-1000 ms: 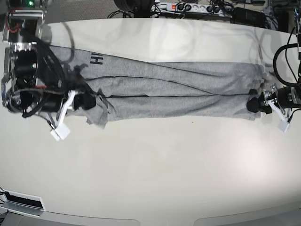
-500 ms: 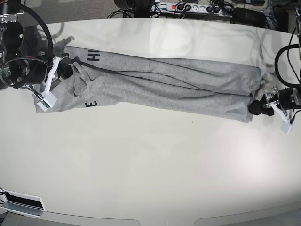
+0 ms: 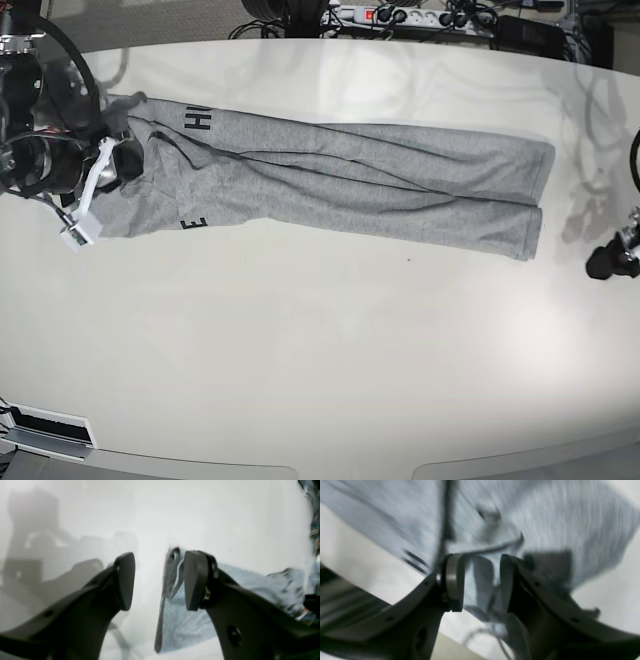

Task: Layout the t-shirt on the table in an organized manner, then fold the t-shirt properly
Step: 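Open both grippers and withdraw them from the folded shirt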

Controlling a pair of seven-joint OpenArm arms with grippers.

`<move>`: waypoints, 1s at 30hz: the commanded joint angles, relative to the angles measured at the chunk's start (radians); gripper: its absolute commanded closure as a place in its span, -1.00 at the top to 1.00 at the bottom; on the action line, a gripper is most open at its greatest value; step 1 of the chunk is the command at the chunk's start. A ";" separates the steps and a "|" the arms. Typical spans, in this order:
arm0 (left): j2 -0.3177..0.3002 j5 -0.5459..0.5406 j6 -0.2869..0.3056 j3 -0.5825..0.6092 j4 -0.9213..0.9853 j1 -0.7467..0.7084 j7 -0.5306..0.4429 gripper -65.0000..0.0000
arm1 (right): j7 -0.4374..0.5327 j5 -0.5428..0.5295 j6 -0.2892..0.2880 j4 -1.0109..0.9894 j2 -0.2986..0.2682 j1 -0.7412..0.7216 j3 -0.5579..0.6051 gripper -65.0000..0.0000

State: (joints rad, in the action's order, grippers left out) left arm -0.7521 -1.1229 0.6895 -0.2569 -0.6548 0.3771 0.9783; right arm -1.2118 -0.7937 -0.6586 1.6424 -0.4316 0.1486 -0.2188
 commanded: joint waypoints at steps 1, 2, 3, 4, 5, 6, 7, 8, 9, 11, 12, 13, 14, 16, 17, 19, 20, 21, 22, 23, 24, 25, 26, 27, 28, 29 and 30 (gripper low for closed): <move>-0.029 -0.024 0.009 -0.046 -0.013 0.018 0.012 0.00 | 0.014 -0.036 -0.014 0.020 -0.018 -0.013 -0.030 -0.21; -0.030 -0.023 0.009 -0.082 -0.013 0.016 0.029 0.00 | 0.014 -0.069 -0.024 0.020 -0.018 -0.013 -0.051 -0.21; -0.033 -0.023 0.009 -0.114 -0.013 0.010 0.040 0.00 | 0.014 -0.101 -0.037 0.020 -0.017 -0.013 -0.072 -0.21; -0.035 -0.024 0.009 -0.142 -0.013 -0.001 0.044 0.00 | 0.014 -0.139 -0.040 0.020 -0.017 -0.013 -0.092 -0.21; -0.036 -0.027 0.009 -0.163 -0.013 -0.013 0.043 0.00 | 0.014 -0.180 -0.040 0.020 -0.017 -0.013 -0.109 -0.21; -0.035 -0.037 0.009 -0.180 -0.013 -0.029 0.044 0.00 | 0.014 -0.213 -0.040 0.020 -0.014 -0.013 -0.122 -0.21; -0.035 -0.043 0.009 -0.189 -0.013 -0.049 0.043 0.00 | 0.017 -0.237 -0.040 0.020 -0.010 -0.013 -0.132 -0.21; -0.033 -0.055 0.009 -0.190 -0.013 -0.067 0.042 0.00 | 0.029 -0.238 -0.040 0.019 -0.003 -0.013 -0.134 -0.29; -0.030 -0.060 0.009 -0.190 -0.013 -0.085 0.043 0.00 | 0.038 -0.228 -0.040 0.017 0.008 -0.013 -0.134 -0.49; -0.023 -0.066 0.009 -0.190 -0.013 -0.117 0.039 0.00 | 0.071 -0.164 -0.040 0.006 0.037 -0.013 -0.130 -1.00; -0.016 -0.064 0.009 -0.190 -0.013 -0.126 0.036 0.00 | 0.099 -0.113 -0.040 -0.007 0.056 -0.013 -0.126 -1.00; -0.010 -0.064 0.009 -0.190 -0.013 -0.136 0.032 0.00 | 0.137 -0.058 -0.040 -0.023 0.075 -0.013 -0.122 -1.00; -0.003 -0.063 0.009 -0.190 -0.013 -0.141 0.031 0.00 | 0.176 -0.002 -0.040 -0.039 0.089 -0.013 -0.115 -1.00; 0.011 -0.056 0.009 -0.190 -0.013 -0.153 0.011 0.00 | 0.238 0.098 -0.040 -0.080 0.109 -0.013 -0.088 -1.00; 0.016 -0.048 0.009 -0.190 -0.013 -0.157 0.002 0.00 | 0.268 0.136 -0.040 -0.101 0.115 -0.013 -0.072 -1.00; 0.029 -0.012 0.009 -0.190 -0.013 -0.158 -0.024 0.00 | 0.325 0.201 -0.040 -0.146 0.122 -0.013 -0.040 -1.00; 0.036 0.008 0.009 -0.190 -0.013 -0.158 -0.037 0.00 | 0.346 0.224 -0.040 -0.174 0.121 -0.013 -0.020 -1.00; 0.045 0.027 0.009 -0.189 -0.013 -0.158 -0.048 0.00 | 0.363 0.246 -0.040 -0.202 0.121 -0.013 -0.002 -1.00; 0.054 0.051 0.009 -0.188 -0.013 -0.158 -0.062 0.00 | 0.372 0.262 -0.040 -0.230 0.121 -0.013 0.016 -1.00; 0.063 0.077 0.009 -0.188 -0.013 -0.158 -0.077 0.00 | 0.377 0.277 -0.040 -0.257 0.121 -0.013 0.034 -1.00; 0.072 0.103 0.009 -0.188 -0.013 -0.158 -0.097 0.00 | 0.383 0.290 -0.040 -0.279 0.121 -0.013 0.051 -1.00; 0.081 0.133 0.009 -0.188 -0.013 -0.158 -0.119 0.00 | 0.385 0.299 -0.040 -0.295 0.121 -0.013 0.065 -1.00; 0.089 0.164 0.009 -0.188 -0.013 -0.158 -0.143 0.00 | 0.386 0.301 -0.040 -0.305 0.121 -0.013 0.078 -1.00; 0.097 0.193 0.009 -0.186 -0.013 -0.158 -0.164 0.00 | 0.386 0.301 -0.040 -0.306 0.121 -0.013 0.087 -1.00; 0.102 0.214 0.009 -0.178 -0.013 -0.158 -0.182 0.00 | 0.385 0.297 -0.040 -0.306 0.121 -0.013 0.094 -1.00; 0.107 0.230 0.009 -0.166 -0.013 -0.158 -0.195 0.00 | 0.385 0.296 -0.040 -0.306 0.121 -0.013 0.098 -1.00; 0.112 0.238 0.009 -0.151 -0.013 -0.158 -0.202 0.00 | 0.386 0.296 -0.040 -0.306 0.121 -0.013 0.100 -1.00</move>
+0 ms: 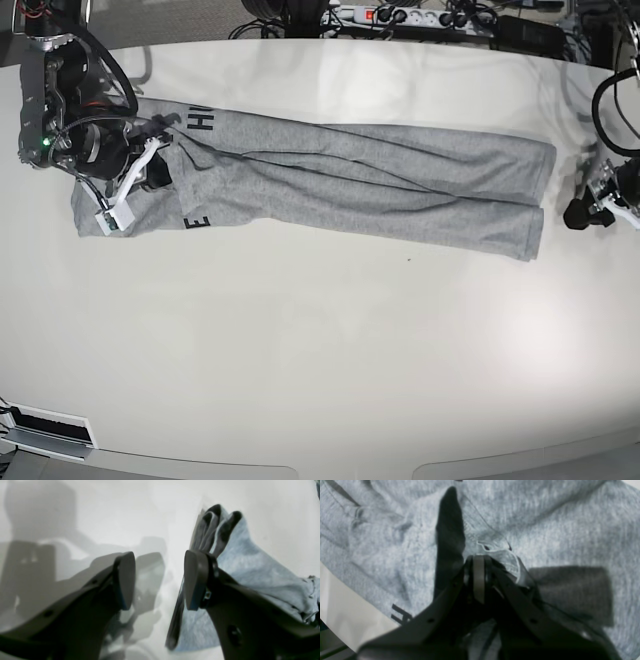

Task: Layout the t-shirt on the table in an organized manner, then fold the t-shirt properly
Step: 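Open both grippers and withdraw them from the folded shirt, then grasp the strip end opposite the collar with the left gripper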

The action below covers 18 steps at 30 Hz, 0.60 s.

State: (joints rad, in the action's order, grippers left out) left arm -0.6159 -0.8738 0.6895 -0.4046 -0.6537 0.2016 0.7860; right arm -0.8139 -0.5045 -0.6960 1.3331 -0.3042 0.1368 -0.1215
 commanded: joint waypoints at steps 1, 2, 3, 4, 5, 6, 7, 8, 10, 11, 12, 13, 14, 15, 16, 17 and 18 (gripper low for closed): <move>-0.019 -0.002 0.009 0.014 -0.014 0.017 -0.018 0.00 | -0.013 0.008 -0.002 0.003 -0.006 -0.002 0.003 -1.00; -0.014 0.011 0.009 0.033 -0.014 0.017 -0.032 0.00 | -0.013 0.007 -0.002 0.003 -0.006 -0.002 0.003 -1.00; -0.009 0.018 0.009 0.055 -0.014 0.017 -0.047 0.00 | -0.013 0.008 -0.002 0.003 -0.006 -0.002 0.003 -1.00; -0.004 0.031 0.009 0.077 -0.014 0.017 -0.068 0.00 | -0.013 0.008 -0.002 0.003 -0.006 -0.002 0.003 -1.00; 0.000 0.045 0.009 0.097 -0.014 0.017 -0.092 0.00 | -0.013 0.007 -0.002 0.003 -0.006 -0.002 0.003 -1.00; 0.004 0.055 0.009 0.113 -0.014 0.017 -0.113 0.00 | -0.013 0.007 -0.002 0.003 -0.006 -0.002 0.003 -1.00; 0.007 0.054 0.009 0.128 -0.014 0.017 -0.121 0.00 | -0.013 0.007 -0.002 0.003 -0.006 -0.002 0.003 -1.00; 0.011 0.054 0.009 0.137 -0.014 0.017 -0.121 0.00 | -0.014 0.008 -0.002 0.003 -0.006 -0.002 0.003 -1.00; 0.024 0.053 0.009 0.146 -0.014 0.017 -0.103 0.00 | -0.016 0.007 -0.002 0.003 -0.006 -0.002 0.003 -1.00; 0.032 0.053 0.009 0.150 -0.014 0.017 -0.091 0.00 | -0.016 0.008 -0.002 0.003 -0.006 -0.002 0.003 -1.00; 0.040 0.053 0.009 0.150 -0.014 0.017 -0.078 0.00 | -0.016 0.007 -0.002 0.003 -0.006 -0.002 0.003 -1.00; 0.048 0.053 0.009 0.150 -0.014 0.017 -0.070 0.00 | -0.016 0.007 -0.002 0.003 -0.006 -0.002 0.003 -1.00; 0.054 0.051 0.009 0.150 -0.014 0.017 -0.066 0.00 | -0.016 0.007 -0.002 0.003 -0.006 -0.002 0.003 -1.00; 0.060 0.045 0.009 0.150 -0.014 0.017 -0.058 0.00 | -0.016 0.004 -0.002 0.003 -0.006 -0.002 0.003 -1.00; 0.066 0.036 0.009 0.150 -0.014 0.017 -0.042 0.00 | -0.016 0.004 -0.002 0.003 -0.006 -0.002 0.003 -1.00; 0.071 0.022 0.009 0.150 -0.014 0.017 -0.022 0.00 | -0.016 0.004 -0.002 0.003 -0.006 -0.002 0.003 -1.00; 0.076 0.005 0.009 0.151 -0.014 0.017 -0.002 0.00 | -0.016 0.004 -0.002 0.003 -0.006 -0.002 0.003 -1.00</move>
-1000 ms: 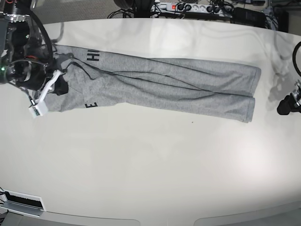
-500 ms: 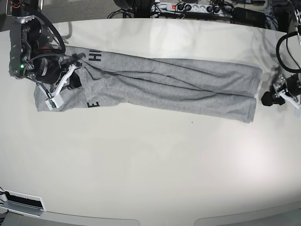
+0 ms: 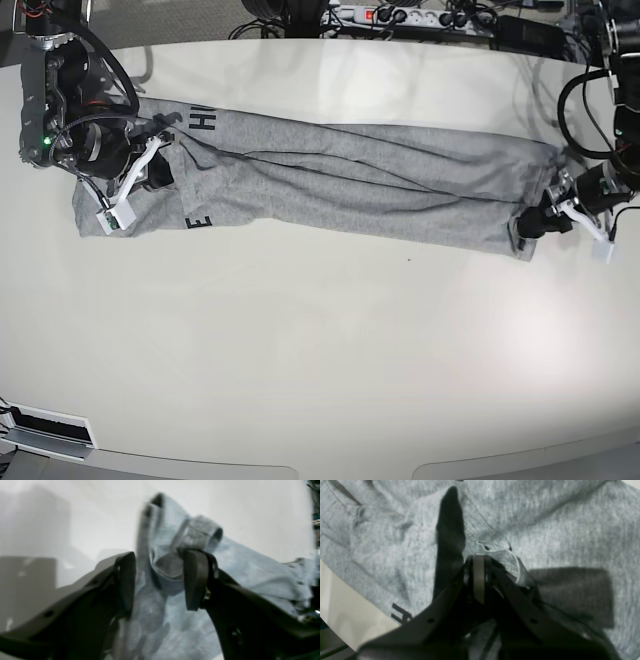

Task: Layout the t-shirt on the table in an organized manner, then fold the t-shirt properly
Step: 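Grasp the strip end opposite the collar with the left gripper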

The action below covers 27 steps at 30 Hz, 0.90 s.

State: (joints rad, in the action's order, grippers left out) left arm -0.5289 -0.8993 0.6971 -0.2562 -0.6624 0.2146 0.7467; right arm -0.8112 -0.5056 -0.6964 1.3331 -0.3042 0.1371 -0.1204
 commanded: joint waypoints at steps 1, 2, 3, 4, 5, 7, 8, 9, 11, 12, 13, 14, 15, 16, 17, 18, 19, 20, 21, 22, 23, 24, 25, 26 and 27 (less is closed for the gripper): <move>-0.008 0.014 0.001 0.008 -0.005 0.004 0.052 0.00 | -0.019 0.005 -0.002 0.003 -0.006 -0.002 0.002 -1.00; -0.006 -0.001 0.001 0.013 -0.005 0.004 0.063 0.00 | -0.018 0.005 -0.002 0.003 -0.006 -0.002 0.002 -1.00; -0.006 -0.012 0.001 0.018 -0.005 0.004 0.063 -0.01 | -0.019 0.005 -0.002 0.003 -0.006 -0.002 0.002 -1.00; -0.006 -0.027 0.001 0.024 -0.005 0.004 0.063 -0.13 | -0.018 0.005 -0.002 0.003 -0.006 -0.002 0.002 -1.00; -0.006 -0.039 0.001 0.027 -0.005 0.005 0.063 -0.32 | -0.018 0.005 -0.002 0.003 -0.006 -0.002 0.002 -1.00; -0.006 -0.058 0.001 0.028 -0.005 0.005 0.066 -0.79 | -0.018 0.005 -0.002 0.003 -0.006 -0.002 0.002 -1.00; -0.007 -0.064 0.001 0.027 -0.005 0.005 0.067 -1.00 | -0.018 0.005 -0.002 0.003 -0.006 -0.002 0.002 -1.00; -0.009 -0.069 0.001 0.027 -0.005 0.005 0.067 -1.00 | -0.018 0.005 -0.002 0.003 -0.006 -0.002 0.002 -1.00; -0.018 -0.092 0.001 0.027 -0.011 0.005 0.072 -1.00 | -0.018 0.005 -0.002 0.003 -0.006 -0.002 0.002 -1.00; -0.024 -0.110 0.001 0.027 -0.019 0.005 0.087 -1.00 | -0.018 0.005 -0.002 0.004 -0.006 -0.002 0.002 -1.00; -0.032 -0.126 0.001 0.026 -0.034 0.005 0.107 -1.00 | -0.018 0.001 -0.002 0.008 -0.006 -0.002 0.002 -1.00; -0.040 -0.146 0.001 0.026 -0.050 0.005 0.128 -1.00 | -0.019 -0.013 -0.002 0.013 -0.006 -0.002 0.002 -1.00; -0.050 -0.161 0.001 0.026 -0.069 0.005 0.147 -1.00 | -0.019 -0.024 -0.002 0.018 -0.006 -0.002 0.002 -1.00; -0.060 -0.166 0.001 0.026 -0.089 0.005 0.157 -1.00 | -0.019 -0.034 -0.002 0.024 -0.006 -0.002 0.002 -1.00; -0.069 -0.165 0.001 0.026 -0.109 0.005 0.161 -1.00 | -0.019 -0.047 -0.002 0.030 -0.006 -0.002 0.002 -1.00; -0.078 -0.164 0.001 0.026 -0.125 0.005 0.164 -1.00 | -0.019 -0.051 -0.002 0.035 -0.006 -0.002 0.002 -1.00; -0.087 -0.164 0.001 0.026 -0.139 0.005 0.169 -1.00 | -0.019 -0.052 -0.002 0.038 -0.006 -0.002 0.002 -1.00; -0.095 -0.164 0.001 0.026 -0.150 0.005 0.172 -1.00 | -0.019 -0.051 -0.002 0.042 -0.006 -0.002 0.002 -1.00; -0.103 -0.165 0.001 0.026 -0.156 0.005 0.175 -1.00 | -0.019 -0.051 -0.002 0.042 -0.006 -0.002 0.002 -1.00; -0.111 -0.165 0.001 0.026 -0.161 0.005 0.175 -1.00 | -0.019 -0.051 -0.002 0.042 -0.006 -0.002 0.002 -1.00; -0.118 -0.166 0.001 0.026 -0.163 0.005 0.175 -1.00 | -0.019 -0.051 -0.002 0.042 -0.006 -0.002 0.002 -1.00; -0.126 -0.173 0.001 0.026 -0.163 0.005 0.177 -1.00 | -0.019 -0.051 -0.002 0.042 -0.006 -0.002 0.002 -1.00; -0.131 -0.192 0.001 0.026 -0.163 0.005 0.185 -1.00 | -0.019 -0.051 -0.002 0.042 -0.006 -0.002 0.002 -1.00; -0.132 -0.220 0.001 0.026 -0.163 0.004 0.209 -1.00 | -0.019 -0.051 -0.002 0.042 -0.006 -0.002 0.002 -1.00; -0.133 -0.256 0.001 0.026 -0.163 0.005 0.245 -1.00 | -0.019 -0.051 -0.002 0.042 -0.006 -0.002 0.002 -1.00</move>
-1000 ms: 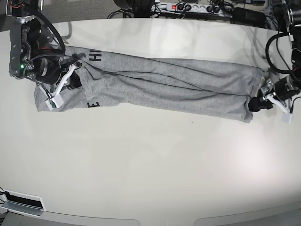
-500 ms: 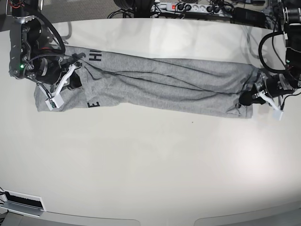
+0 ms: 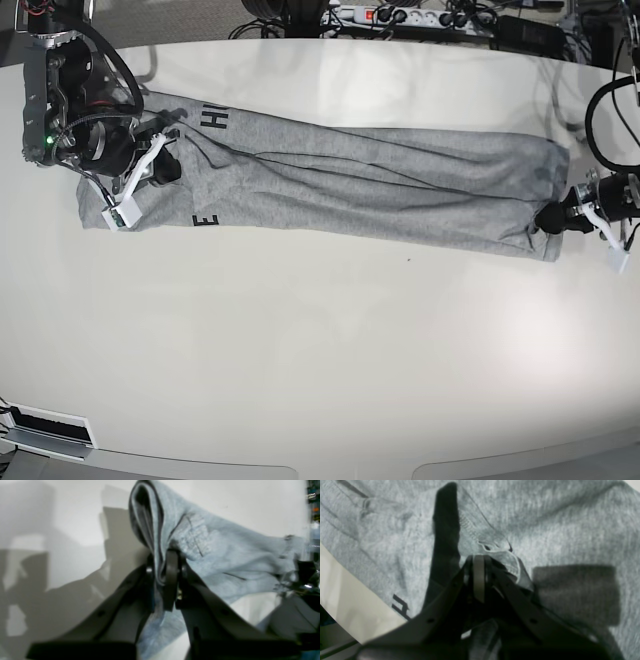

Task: Layout the t-shirt on the table in an organized manner, then fold the t-shirt properly
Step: 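Grasp the strip end opposite the collar with the left gripper, then fold the held strip end over toward the middle with the left gripper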

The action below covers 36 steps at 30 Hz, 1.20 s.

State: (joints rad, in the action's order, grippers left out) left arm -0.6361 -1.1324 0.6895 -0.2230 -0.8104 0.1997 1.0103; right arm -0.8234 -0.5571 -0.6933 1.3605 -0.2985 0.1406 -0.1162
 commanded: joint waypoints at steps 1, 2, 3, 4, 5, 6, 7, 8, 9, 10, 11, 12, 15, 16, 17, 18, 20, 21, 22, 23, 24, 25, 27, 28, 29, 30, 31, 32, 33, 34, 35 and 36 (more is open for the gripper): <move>-0.025 -0.066 0.009 -0.007 -0.015 0.019 0.020 -1.00 | -0.006 0.000 -0.005 0.014 -0.012 -0.006 -0.002 -1.00; -0.025 -0.114 0.009 -0.007 -0.015 0.019 0.060 -1.00 | -0.006 0.000 -0.005 0.014 -0.012 -0.006 -0.002 -1.00; -0.025 -0.161 0.009 -0.007 -0.015 0.019 0.095 -1.00 | -0.006 0.000 -0.005 0.014 -0.012 -0.006 -0.002 -1.00; -0.024 -0.208 0.009 -0.007 -0.015 0.019 0.128 -1.00 | -0.006 0.000 -0.005 0.014 -0.012 -0.006 -0.002 -1.00; -0.023 -0.254 0.009 -0.007 -0.016 0.019 0.159 -1.00 | -0.006 0.000 -0.005 0.014 -0.012 -0.006 -0.002 -1.00; -0.022 -0.298 0.009 -0.007 -0.018 0.019 0.191 -1.00 | -0.006 0.000 -0.005 0.014 -0.012 -0.006 -0.002 -1.00; -0.020 -0.336 0.009 -0.007 -0.023 0.019 0.223 -1.00 | -0.006 0.000 -0.005 0.014 -0.012 -0.006 -0.002 -1.00; -0.016 -0.351 0.009 -0.007 -0.031 0.019 0.256 -1.00 | -0.006 0.001 -0.005 0.014 -0.012 -0.006 -0.002 -1.00; -0.011 -0.351 0.009 -0.007 -0.042 0.019 0.292 -1.00 | -0.006 0.001 -0.005 0.014 -0.012 -0.006 -0.002 -1.00; -0.002 -0.351 0.009 -0.007 -0.056 0.019 0.322 -1.00 | -0.006 0.001 -0.005 0.014 -0.012 -0.006 -0.002 -1.00; 0.009 -0.351 0.009 -0.007 -0.075 0.019 0.344 -1.00 | -0.006 0.000 -0.005 0.014 -0.011 -0.006 -0.002 -1.00; 0.023 -0.351 0.009 -0.007 -0.095 0.015 0.360 -1.00 | -0.006 0.000 -0.005 0.014 -0.011 -0.008 -0.002 -1.00; 0.066 -0.351 0.009 -0.007 -0.179 -0.011 0.371 -1.00 | -0.006 0.005 -0.005 0.014 -0.011 -0.008 -0.002 -1.00; 0.080 -0.351 0.009 -0.007 -0.215 -0.025 0.371 -1.00 | -0.006 0.009 -0.005 0.014 -0.011 -0.008 -0.002 -1.00; 0.093 -0.351 0.009 -0.007 -0.251 -0.039 0.371 -1.00 | -0.006 0.012 -0.005 0.014 -0.011 -0.008 -0.002 -1.00; 0.108 -0.351 0.009 -0.007 -0.291 -0.053 0.371 -1.00 | -0.006 0.012 -0.005 0.014 -0.011 -0.008 -0.002 -1.00; 0.135 -0.351 0.009 -0.006 -0.370 -0.079 0.369 -1.00 | -0.006 0.012 -0.005 0.014 -0.011 -0.008 -0.002 -1.00; 0.148 -0.351 0.009 -0.006 -0.405 -0.090 0.367 -1.00 | -0.006 0.012 -0.005 0.014 -0.011 -0.008 -0.002 -1.00; 0.162 -0.351 0.009 -0.006 -0.436 -0.099 0.367 -1.00 | -0.006 0.012 -0.005 0.014 -0.011 -0.008 -0.002 -1.00; 0.177 -0.351 0.009 -0.005 -0.462 -0.106 0.364 -1.00 | -0.006 0.012 -0.005 0.014 -0.011 -0.008 -0.002 -1.00; 0.192 -0.351 0.009 -0.005 -0.479 -0.108 0.357 -1.00 | -0.006 0.012 -0.005 0.014 -0.011 -0.008 -0.002 -1.00; 0.207 -0.351 0.009 -0.005 -0.486 -0.108 0.349 -1.00 | -0.006 0.011 -0.005 0.014 -0.011 -0.008 -0.002 -1.00; 0.236 -0.351 0.009 -0.005 -0.487 -0.105 0.325 -1.00 | -0.006 0.012 -0.005 0.014 -0.011 -0.007 -0.002 -1.00; 0.250 -0.351 0.009 -0.005 -0.487 -0.105 0.321 -1.00 | -0.006 0.012 -0.005 0.014 -0.011 -0.005 -0.002 -1.00; 0.265 -0.351 0.009 -0.005 -0.487 -0.105 0.321 -1.00 | -0.007 0.012 -0.005 0.014 -0.011 -0.005 -0.002 -1.00; 0.280 -0.351 0.009 -0.005 -0.487 -0.105 0.321 -1.00 | -0.008 0.012 -0.005 0.014 -0.011 -0.005 -0.002 -1.00; 0.296 -0.351 0.009 -0.005 -0.487 -0.105 0.321 -1.00 | -0.008 0.011 -0.005 0.014 -0.011 -0.005 -0.002 -1.00; 0.311 -0.351 0.009 -0.005 -0.487 -0.105 0.321 -1.00 | -0.007 0.011 -0.005 0.014 -0.011 -0.006 -0.002 -1.00; 0.325 -0.351 0.009 -0.005 -0.487 -0.105 0.321 -1.00 | -0.007 0.011 -0.005 0.014 -0.011 -0.008 -0.002 -1.00; 0.338 -0.351 0.009 -0.005 -0.487 -0.105 0.320 -1.00 | -0.007 0.011 -0.005 0.014 -0.011 -0.008 -0.002 -1.00; 0.349 -0.351 0.009 -0.004 -0.487 -0.105 0.314 -1.00 | -0.007 0.011 -0.005 0.014 -0.011 -0.008 -0.002 -1.00; 0.360 -0.351 0.009 -0.004 -0.487 -0.105 0.304 -1.00 | -0.007 0.012 -0.005 0.014 -0.011 -0.006 -0.002 -1.00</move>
State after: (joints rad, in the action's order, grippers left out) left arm -0.2649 -1.4517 0.6926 -0.2226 -1.2812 0.0780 1.3334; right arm -0.8265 -0.5499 -0.6937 1.3613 -0.2989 0.1406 -0.1154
